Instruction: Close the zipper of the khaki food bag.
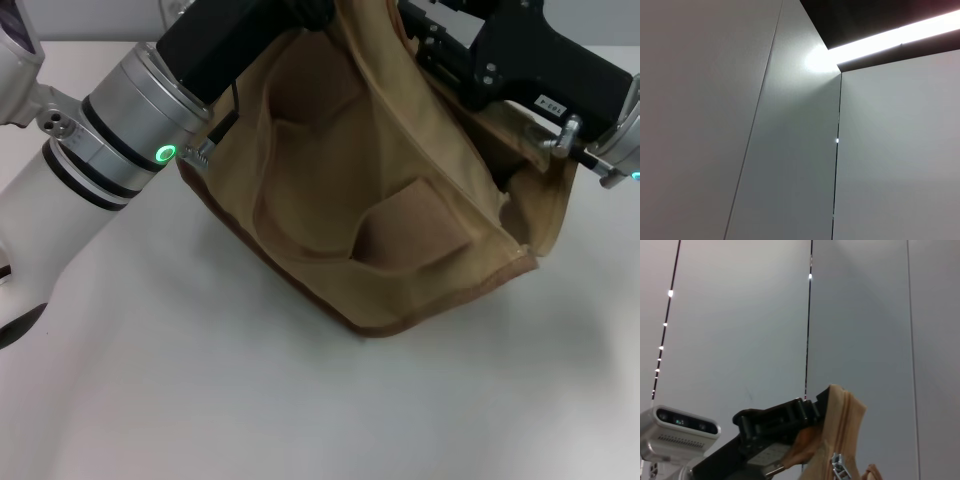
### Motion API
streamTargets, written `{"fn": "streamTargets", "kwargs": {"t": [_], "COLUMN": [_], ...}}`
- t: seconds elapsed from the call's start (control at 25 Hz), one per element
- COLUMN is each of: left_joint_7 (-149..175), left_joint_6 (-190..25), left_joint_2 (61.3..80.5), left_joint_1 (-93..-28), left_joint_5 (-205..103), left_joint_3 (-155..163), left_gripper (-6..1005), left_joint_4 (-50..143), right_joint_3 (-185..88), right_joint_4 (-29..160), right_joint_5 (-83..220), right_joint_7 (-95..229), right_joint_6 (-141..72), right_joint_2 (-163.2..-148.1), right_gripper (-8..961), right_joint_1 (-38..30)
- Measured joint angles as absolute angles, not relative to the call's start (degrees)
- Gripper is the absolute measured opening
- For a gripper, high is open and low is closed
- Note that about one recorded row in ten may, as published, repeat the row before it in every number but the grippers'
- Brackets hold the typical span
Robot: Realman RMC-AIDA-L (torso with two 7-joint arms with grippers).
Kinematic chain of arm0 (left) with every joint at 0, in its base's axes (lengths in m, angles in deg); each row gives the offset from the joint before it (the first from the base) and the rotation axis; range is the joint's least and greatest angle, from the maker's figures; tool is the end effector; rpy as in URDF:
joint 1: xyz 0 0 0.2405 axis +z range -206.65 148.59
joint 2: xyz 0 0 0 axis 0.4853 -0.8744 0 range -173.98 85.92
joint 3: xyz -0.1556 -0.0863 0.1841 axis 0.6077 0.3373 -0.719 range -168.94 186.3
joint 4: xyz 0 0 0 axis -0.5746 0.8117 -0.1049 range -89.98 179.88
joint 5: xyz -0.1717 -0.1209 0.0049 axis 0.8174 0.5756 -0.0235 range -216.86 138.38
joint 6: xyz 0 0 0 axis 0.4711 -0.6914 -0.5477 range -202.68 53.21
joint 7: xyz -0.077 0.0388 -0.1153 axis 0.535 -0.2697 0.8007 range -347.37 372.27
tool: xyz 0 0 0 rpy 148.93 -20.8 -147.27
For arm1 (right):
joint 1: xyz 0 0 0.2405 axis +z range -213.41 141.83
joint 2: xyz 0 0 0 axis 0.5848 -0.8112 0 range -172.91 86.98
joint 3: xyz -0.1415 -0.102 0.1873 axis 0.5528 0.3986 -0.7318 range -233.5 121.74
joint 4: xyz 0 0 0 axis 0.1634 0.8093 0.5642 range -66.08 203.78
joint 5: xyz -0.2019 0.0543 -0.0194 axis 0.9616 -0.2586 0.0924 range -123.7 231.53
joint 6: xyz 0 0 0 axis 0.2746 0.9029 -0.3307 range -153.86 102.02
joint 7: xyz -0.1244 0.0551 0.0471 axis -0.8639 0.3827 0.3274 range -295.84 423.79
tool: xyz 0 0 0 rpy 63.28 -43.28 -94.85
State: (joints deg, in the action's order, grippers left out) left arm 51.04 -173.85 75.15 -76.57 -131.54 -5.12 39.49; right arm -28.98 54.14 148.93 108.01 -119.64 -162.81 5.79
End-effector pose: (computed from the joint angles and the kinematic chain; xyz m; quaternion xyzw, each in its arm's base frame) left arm -0.1441 0.3536 -0.0244 -0.7529 -0.0825 -0.6114 0.2291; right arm 0.1864 0.3595 -0.0112 -0.8505 0.0238 0.4683 0.2382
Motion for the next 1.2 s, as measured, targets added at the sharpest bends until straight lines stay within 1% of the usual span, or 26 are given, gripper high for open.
{"fn": "streamTargets", "kwargs": {"t": [0.72, 1.2], "left_joint_7": [51.0, 51.0], "left_joint_6": [-173.5, -173.1], "left_joint_2": [75.14, 75.14], "left_joint_1": [-76.5, -74.2], "left_joint_5": [-131.5, -131.4], "left_joint_3": [-5.1, -4.7], "left_gripper": [21, 21], "left_joint_4": [39.2, 39.1], "right_joint_3": [-28.5, -28.8], "right_joint_4": [57.6, 58.9], "right_joint_5": [149.0, 149.0], "right_joint_7": [101.7, 100.1], "right_joint_6": [-123.1, -121.9], "right_joint_2": [-162.85, -162.85], "right_gripper": [420, 406], "right_joint_1": [5.6, 5.6]}}
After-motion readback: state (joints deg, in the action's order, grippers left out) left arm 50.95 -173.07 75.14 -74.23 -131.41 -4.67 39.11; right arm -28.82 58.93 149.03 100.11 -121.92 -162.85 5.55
